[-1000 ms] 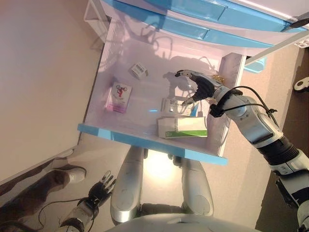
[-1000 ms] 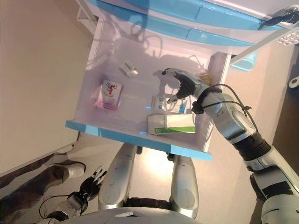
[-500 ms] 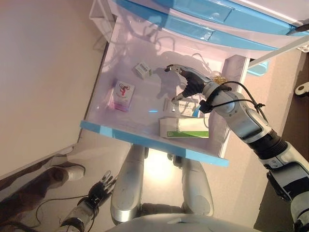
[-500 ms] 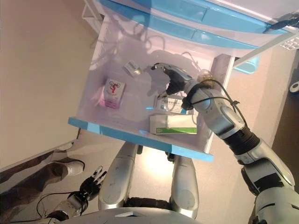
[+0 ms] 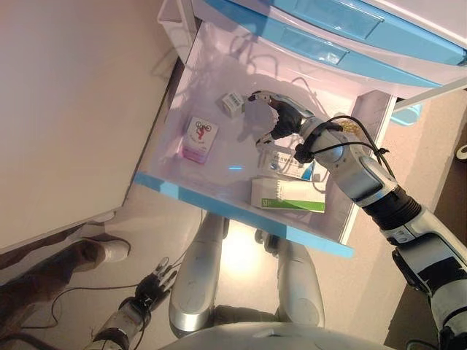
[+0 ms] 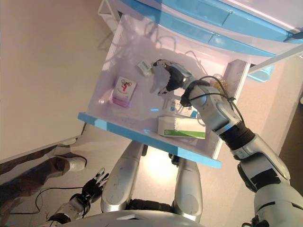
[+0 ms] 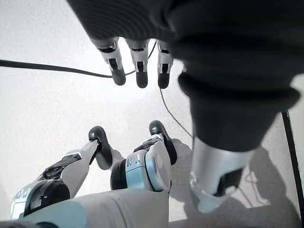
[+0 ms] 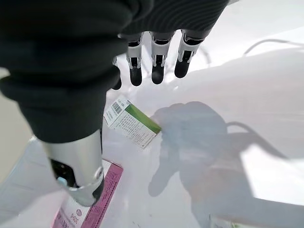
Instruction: Open the drawer and pick up the medicine
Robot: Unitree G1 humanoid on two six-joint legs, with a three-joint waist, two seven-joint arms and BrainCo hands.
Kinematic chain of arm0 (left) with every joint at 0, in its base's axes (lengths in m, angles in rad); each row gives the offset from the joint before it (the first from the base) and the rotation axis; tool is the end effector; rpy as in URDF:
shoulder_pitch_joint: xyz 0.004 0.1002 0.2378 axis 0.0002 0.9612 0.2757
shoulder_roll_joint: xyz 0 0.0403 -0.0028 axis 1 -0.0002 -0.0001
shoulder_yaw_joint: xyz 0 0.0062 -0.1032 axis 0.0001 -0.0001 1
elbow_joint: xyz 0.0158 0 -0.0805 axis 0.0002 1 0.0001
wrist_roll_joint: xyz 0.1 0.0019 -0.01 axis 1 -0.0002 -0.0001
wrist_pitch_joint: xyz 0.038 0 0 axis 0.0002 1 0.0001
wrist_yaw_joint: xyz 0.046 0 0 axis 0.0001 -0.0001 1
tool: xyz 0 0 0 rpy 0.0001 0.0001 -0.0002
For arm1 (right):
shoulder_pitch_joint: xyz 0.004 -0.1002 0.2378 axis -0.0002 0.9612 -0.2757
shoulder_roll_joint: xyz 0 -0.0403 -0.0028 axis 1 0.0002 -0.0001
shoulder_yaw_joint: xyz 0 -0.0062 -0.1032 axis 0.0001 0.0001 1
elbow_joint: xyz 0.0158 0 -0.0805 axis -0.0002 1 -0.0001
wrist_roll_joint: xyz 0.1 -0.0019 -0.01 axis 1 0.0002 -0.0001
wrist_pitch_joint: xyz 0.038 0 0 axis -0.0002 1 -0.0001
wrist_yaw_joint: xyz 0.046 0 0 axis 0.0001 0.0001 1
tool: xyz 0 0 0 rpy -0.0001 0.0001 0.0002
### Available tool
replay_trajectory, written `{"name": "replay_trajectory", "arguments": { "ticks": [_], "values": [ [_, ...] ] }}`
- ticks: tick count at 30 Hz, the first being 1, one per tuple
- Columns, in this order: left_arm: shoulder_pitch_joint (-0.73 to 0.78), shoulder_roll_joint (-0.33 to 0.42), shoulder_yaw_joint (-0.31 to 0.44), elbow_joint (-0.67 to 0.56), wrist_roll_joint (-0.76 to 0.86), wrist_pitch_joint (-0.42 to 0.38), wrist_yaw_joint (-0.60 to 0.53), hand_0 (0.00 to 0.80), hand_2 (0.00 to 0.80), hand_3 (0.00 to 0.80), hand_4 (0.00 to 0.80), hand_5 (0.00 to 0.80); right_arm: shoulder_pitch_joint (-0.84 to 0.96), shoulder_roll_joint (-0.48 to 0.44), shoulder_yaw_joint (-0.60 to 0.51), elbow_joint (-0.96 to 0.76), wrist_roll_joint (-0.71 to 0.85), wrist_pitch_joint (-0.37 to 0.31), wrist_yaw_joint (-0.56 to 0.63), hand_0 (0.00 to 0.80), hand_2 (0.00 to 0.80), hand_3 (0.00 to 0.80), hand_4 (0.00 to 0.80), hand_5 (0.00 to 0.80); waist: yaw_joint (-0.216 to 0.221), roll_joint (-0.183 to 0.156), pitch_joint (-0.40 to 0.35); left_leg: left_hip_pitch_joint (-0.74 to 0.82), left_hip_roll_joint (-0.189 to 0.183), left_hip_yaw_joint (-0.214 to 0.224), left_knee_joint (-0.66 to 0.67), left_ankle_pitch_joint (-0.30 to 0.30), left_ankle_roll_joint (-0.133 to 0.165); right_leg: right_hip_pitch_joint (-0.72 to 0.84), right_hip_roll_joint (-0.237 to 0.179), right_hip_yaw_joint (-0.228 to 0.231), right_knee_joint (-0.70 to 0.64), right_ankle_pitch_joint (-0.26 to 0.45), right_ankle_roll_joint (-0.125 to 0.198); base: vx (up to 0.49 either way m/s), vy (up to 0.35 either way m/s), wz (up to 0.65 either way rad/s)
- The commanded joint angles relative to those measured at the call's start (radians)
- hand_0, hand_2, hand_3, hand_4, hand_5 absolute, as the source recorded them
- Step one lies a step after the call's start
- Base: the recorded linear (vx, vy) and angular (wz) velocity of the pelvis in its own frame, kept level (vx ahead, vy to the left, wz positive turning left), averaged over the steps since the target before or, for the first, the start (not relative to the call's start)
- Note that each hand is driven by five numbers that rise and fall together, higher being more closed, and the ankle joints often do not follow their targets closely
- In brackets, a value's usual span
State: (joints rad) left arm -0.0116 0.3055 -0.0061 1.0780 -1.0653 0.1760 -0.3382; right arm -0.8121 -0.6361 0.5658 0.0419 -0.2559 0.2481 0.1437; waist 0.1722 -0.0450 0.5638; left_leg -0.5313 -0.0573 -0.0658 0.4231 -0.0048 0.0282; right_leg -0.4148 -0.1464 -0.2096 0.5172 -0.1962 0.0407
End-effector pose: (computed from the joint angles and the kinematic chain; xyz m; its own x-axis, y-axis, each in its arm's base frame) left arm 0.0985 0.2465 -0.0993 0.6311 -0.0805 -0.7715 -0.5869 0.6007 -0.5428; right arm 0.2990 -0.1346 0.1993 0.8785 0.4700 0.0857 -0.1125 0.3778 -0.9190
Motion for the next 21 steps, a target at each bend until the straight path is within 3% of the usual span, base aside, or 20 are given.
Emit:
{"name": "replay_trajectory", "arguments": {
  "ticks": [1,21],
  "values": [
    [0.037,-0.022,-0.040,-0.005,0.010,0.019,0.012,0.000,0.000,0.000,0.000,0.000,-0.057,0.013,0.007,-0.003,-0.008,-0.012,-0.045,0.000,0.000,0.000,0.000,0.000,0.018,0.047,-0.044,0.090,-0.007,0.061,-0.078,-0.092,0.053,-0.051,0.022,0.006,0.076,0.041,0.000,0.000,0.000,0.00],
    [0.045,-0.037,-0.053,-0.007,0.038,0.012,0.008,0.000,0.000,0.000,0.000,0.000,-0.128,0.069,0.033,0.119,-0.053,-0.027,-0.079,0.000,0.000,0.000,0.000,0.000,0.046,0.069,-0.044,0.073,-0.016,0.043,-0.055,-0.089,0.052,-0.060,0.011,-0.003,0.100,0.018,-0.016,0.011,0.000,0.03]
  ]
}}
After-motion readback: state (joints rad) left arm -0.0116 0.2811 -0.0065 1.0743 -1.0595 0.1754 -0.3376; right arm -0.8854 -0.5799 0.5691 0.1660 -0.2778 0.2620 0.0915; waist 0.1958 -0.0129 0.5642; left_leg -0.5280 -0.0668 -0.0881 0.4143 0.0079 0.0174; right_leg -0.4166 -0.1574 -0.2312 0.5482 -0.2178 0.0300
